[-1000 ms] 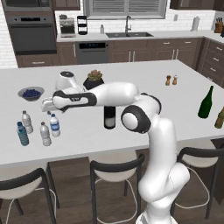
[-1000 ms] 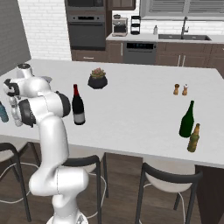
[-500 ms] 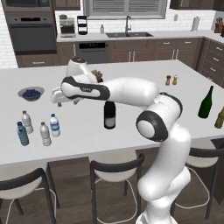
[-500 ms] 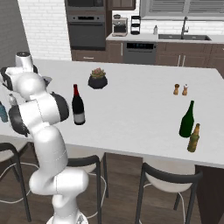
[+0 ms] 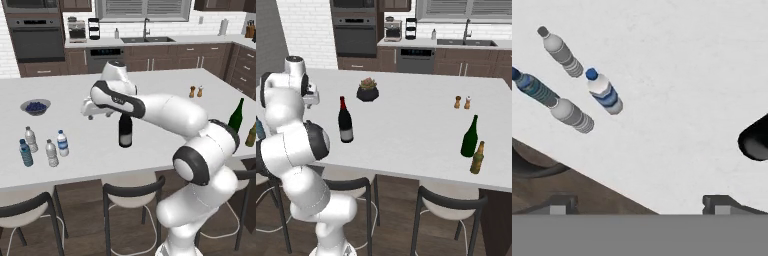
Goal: Move the plastic bottles in the middle to the plastics group, and the glass bottles in the middle to the glass group.
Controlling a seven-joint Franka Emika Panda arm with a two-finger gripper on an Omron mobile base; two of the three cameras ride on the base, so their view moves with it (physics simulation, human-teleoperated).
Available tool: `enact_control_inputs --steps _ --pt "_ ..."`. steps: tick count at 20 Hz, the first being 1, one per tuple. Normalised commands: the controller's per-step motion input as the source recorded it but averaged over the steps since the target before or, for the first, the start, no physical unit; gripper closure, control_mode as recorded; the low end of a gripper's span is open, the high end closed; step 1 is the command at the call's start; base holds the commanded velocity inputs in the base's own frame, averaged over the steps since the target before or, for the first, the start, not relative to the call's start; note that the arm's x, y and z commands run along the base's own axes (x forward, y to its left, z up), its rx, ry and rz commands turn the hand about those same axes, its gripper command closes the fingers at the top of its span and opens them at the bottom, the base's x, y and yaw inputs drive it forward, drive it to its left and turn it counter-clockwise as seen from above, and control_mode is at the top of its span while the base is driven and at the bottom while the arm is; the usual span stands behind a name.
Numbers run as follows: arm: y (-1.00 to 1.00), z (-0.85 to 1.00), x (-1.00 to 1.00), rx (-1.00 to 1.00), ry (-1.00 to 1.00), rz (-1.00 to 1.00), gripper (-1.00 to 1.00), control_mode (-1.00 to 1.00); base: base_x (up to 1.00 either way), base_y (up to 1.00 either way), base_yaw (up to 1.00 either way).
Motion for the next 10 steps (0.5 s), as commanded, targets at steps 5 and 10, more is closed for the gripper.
enact_control_inputs --steps 5,10 --pt "-0.83 0.07 -0.1 -0.05 -0.01 -0.1 -1.0 -1.0 0.0 0.0 0.0" --pt "-0.67 0.01 0.02 -0.13 0.0 -0.1 -1.0 -1.0 0.0 0.0 0.0"
